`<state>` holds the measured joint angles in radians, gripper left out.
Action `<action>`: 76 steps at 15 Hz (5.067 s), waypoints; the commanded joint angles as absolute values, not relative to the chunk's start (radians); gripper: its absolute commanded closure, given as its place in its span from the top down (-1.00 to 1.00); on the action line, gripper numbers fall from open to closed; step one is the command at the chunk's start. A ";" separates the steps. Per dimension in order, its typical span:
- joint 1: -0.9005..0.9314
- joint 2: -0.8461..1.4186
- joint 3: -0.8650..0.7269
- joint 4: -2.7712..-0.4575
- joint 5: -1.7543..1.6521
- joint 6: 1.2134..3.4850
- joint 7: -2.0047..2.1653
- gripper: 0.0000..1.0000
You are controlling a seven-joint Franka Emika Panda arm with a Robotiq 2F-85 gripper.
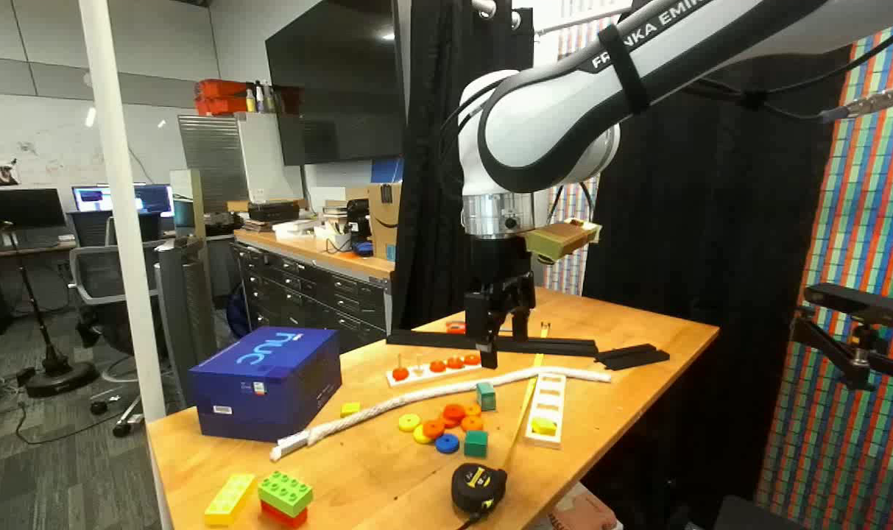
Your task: Put the square yellow block properly in the wooden board
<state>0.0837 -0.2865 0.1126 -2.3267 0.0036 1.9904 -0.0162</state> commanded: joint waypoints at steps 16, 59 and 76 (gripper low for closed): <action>0.077 -0.227 -0.009 -2.358 0.018 2.036 -0.432 1.00; -0.025 -0.007 -0.087 -2.484 0.181 2.394 -1.333 1.00; -0.025 -0.030 -0.083 -2.472 0.177 2.372 -1.230 -0.71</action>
<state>-0.0101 -0.0189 -0.0974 -2.4753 0.1786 2.3845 -1.2951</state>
